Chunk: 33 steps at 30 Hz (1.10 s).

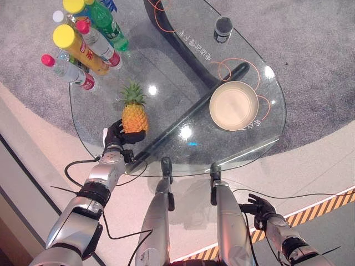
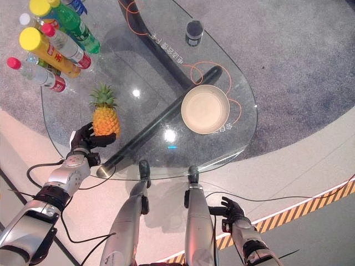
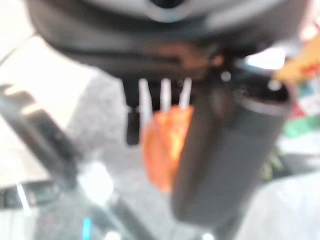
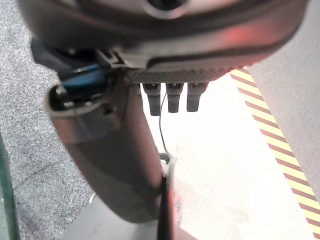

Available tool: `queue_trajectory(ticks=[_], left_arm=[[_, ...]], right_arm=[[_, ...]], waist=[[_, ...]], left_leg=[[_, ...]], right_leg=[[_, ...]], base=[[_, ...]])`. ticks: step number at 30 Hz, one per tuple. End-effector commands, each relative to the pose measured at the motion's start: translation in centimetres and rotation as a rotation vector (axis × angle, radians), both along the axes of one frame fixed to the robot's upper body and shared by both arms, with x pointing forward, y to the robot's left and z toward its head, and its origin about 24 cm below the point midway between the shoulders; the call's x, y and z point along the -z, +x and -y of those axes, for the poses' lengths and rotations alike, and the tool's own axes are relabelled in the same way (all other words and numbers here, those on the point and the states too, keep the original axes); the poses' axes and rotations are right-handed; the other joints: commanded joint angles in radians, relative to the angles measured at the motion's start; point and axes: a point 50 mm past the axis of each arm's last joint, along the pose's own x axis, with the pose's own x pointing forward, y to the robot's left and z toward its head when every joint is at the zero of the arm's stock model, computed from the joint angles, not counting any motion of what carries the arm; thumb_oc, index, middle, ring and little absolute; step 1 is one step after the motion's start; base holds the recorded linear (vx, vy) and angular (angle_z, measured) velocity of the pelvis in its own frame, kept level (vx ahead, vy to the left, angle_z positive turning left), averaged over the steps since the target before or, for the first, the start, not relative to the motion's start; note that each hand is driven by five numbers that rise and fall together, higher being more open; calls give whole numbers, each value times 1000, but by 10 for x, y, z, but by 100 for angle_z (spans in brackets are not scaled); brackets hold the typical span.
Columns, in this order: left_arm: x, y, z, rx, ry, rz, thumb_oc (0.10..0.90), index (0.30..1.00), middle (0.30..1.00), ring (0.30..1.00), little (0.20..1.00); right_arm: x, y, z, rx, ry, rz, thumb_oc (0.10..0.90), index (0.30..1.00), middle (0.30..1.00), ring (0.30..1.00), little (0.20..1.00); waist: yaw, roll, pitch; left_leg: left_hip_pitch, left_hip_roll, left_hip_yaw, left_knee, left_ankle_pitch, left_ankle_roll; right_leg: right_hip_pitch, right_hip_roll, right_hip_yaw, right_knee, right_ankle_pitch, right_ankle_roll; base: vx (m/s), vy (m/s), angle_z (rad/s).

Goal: Pick up the fruit to the plate

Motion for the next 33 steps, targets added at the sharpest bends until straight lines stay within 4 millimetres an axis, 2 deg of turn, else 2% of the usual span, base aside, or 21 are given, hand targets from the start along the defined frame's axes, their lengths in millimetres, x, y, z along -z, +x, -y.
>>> queue_trajectory(ticks=[1,4,7,11,15,21,26,29,33], left_arm=[[8,5,21,38,-68,-13,100,300,300,300,200],[7,4,17,23,-64,4,100,300,300,300,200],[2,1,6,-27,-38,71,100,300,300,300,200],[-6,-6,1,-72,1,164,100,300,300,300,200],[-16,-10,-2,-81,30,234,100,300,300,300,200],[-29,-30,-4,-53,115,362,100,300,300,300,200],[-27,-49,4,16,139,425,100,300,300,300,200],[-31,-61,8,50,165,467,100,300,300,300,200],[-30,-74,11,83,189,487,100,300,300,300,200]], right_arm=[[8,-7,-12,-10,8,-31,800,900,900,900,900],[6,-6,-9,34,-14,-13,800,900,900,900,900],[-2,-4,5,179,-138,47,800,900,900,900,900],[-12,-4,15,318,-217,122,800,900,900,900,900],[-20,-3,20,446,-227,178,800,900,900,900,900],[-44,0,28,710,-201,386,800,900,900,900,900],[-78,17,19,774,-80,620,800,900,900,900,900],[-113,30,6,677,-13,822,800,900,900,900,900],[-155,35,-16,497,35,1051,800,900,900,900,900]], waist=[[-34,-35,1],[-33,-34,1],[-31,-30,1],[-27,-23,1],[-21,-19,1],[-1,-15,1],[19,-13,1],[23,-15,1],[24,-18,1]], left_leg=[[-41,-30,14,218,-102,31],[-38,-30,16,221,-104,31],[-27,-27,15,223,-107,31],[-15,-28,14,216,-109,32],[-6,-31,10,211,-111,33],[10,-47,-13,227,-122,38],[44,-57,-27,224,-132,39],[52,-59,-31,222,-125,40],[74,-56,-37,229,-134,40]], right_leg=[[51,6,-78,-200,209,-24],[55,6,-80,-196,205,-25],[67,8,-81,-193,200,-26],[79,8,-81,-197,196,-26],[90,7,-86,-199,192,-27],[123,0,-102,-200,189,-33],[168,-1,-117,-206,178,-37],[179,1,-123,-205,177,-40],[204,5,-125,-200,165,-41]], base=[[-40,12,0],[-13,4,0],[-21,21,-1],[0,0,0],[0,0,0],[0,0,0],[0,0,0],[0,0,0],[24,5,1]])
